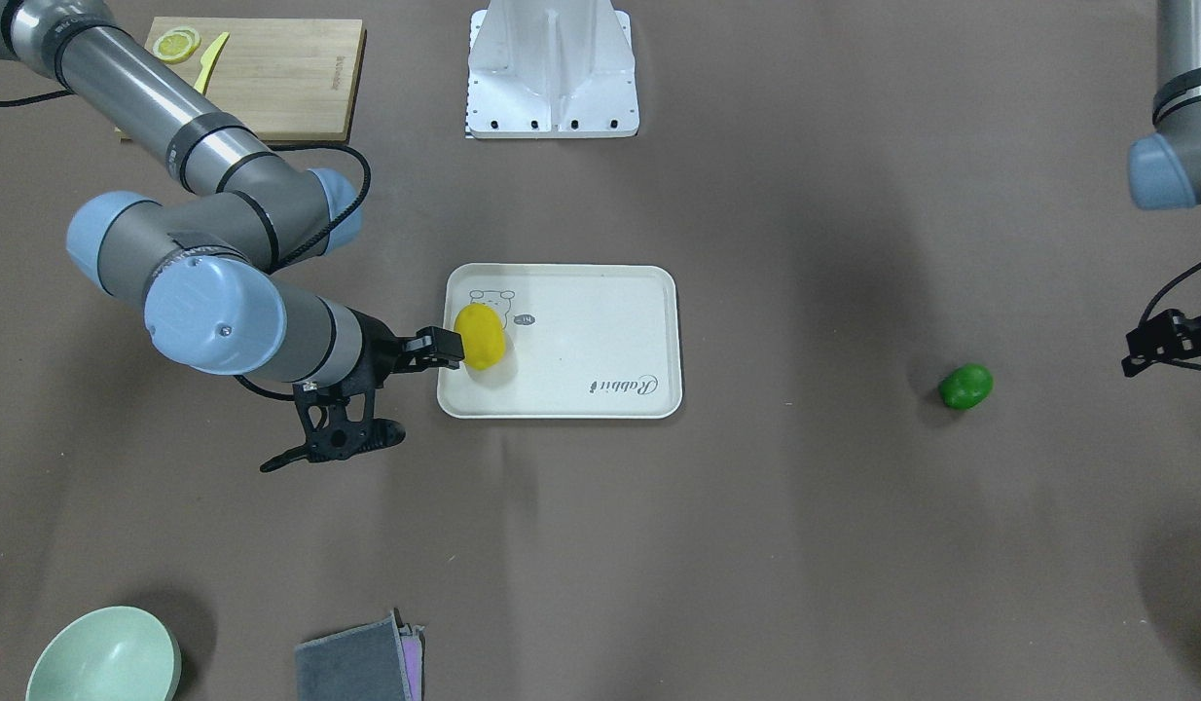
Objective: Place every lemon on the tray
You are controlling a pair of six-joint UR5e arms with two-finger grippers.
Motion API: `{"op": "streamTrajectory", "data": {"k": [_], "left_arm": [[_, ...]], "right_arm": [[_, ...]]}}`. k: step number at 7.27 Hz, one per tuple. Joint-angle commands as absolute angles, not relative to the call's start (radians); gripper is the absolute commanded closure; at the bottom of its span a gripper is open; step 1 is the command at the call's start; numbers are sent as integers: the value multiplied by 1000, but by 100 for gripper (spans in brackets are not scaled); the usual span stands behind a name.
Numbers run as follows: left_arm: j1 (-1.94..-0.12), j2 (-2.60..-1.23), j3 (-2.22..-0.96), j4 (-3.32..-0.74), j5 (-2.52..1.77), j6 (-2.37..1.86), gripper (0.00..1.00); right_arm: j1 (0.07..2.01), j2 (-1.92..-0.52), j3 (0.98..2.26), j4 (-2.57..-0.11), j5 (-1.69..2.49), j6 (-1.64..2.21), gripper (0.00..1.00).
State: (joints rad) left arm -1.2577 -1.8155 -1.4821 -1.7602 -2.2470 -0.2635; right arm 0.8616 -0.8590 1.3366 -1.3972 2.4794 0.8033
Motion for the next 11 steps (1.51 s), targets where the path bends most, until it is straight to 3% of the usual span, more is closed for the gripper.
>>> {"op": "streamTrajectory", "data": {"k": [1,3,11], "left_arm": [[-1151,-1890,-1488,-1703,-2200,-270,2],[-1073,-1882,-1514,-1704,-2209,-261,2],[-953,-1838,-1477,-1839,-2210,-163,2]], "right_arm": [[919,-923,1399,-1404,2479,798,0],[939,-997,1457,-1404,2473,792,0],[1201,-1141,1459,-1474,2523,646,0]]}}
